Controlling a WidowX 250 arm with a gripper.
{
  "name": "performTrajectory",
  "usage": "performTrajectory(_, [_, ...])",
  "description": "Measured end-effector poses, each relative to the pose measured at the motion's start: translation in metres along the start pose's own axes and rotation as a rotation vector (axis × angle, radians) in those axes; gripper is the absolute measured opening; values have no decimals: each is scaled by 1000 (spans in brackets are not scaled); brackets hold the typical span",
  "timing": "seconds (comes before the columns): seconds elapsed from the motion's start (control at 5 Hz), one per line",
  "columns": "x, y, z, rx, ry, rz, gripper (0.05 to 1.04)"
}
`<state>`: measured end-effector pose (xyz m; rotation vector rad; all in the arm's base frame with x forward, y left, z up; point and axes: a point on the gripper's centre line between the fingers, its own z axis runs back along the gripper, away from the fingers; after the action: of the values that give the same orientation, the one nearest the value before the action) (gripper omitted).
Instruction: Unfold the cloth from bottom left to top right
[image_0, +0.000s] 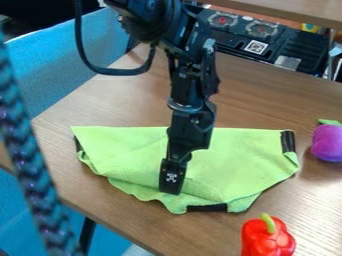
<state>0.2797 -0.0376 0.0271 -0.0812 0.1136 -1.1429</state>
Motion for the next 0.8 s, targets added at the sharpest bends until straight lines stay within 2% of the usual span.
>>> performTrajectory(0.2, [0, 0, -2, -4, -1, 0, 946])
performTrajectory(0.4, [1, 1, -2, 4, -5, -7, 691])
performTrajectory(0.6, [0, -1, -5, -2, -6, -18, 383])
performTrajectory(0.8, [1, -3, -6, -7, -10, -25, 162])
